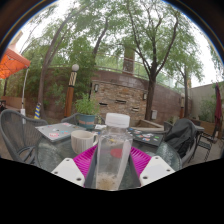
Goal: Pour water
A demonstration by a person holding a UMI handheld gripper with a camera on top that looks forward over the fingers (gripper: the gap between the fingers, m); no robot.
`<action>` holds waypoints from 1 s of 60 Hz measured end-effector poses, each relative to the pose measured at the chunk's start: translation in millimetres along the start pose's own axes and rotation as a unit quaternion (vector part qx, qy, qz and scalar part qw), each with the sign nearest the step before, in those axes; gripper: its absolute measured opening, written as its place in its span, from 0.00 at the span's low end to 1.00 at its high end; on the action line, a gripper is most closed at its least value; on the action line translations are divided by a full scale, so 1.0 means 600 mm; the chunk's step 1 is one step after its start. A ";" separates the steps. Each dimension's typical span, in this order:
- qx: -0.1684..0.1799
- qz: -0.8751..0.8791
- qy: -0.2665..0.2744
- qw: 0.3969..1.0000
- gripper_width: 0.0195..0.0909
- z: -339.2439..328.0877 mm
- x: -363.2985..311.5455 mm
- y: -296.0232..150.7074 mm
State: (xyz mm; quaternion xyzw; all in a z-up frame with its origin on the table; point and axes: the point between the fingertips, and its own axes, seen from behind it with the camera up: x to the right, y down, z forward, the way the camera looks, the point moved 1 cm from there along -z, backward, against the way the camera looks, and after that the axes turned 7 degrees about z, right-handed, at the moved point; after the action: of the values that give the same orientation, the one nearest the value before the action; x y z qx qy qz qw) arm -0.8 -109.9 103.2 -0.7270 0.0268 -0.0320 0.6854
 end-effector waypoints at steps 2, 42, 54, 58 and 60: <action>-0.002 0.003 0.005 1.000 0.45 0.008 0.002 0.010; -0.009 -0.268 0.007 0.963 0.24 0.139 -0.005 -0.062; 0.027 -0.687 0.026 0.726 0.24 0.251 -0.028 -0.105; 0.038 -0.771 0.008 0.636 0.24 0.271 -0.036 -0.119; 0.040 -0.801 0.005 0.597 0.24 0.278 -0.035 -0.116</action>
State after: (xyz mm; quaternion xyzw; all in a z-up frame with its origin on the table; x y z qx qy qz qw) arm -8.3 62.2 162.9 -0.4283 -0.5643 -0.5726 0.4126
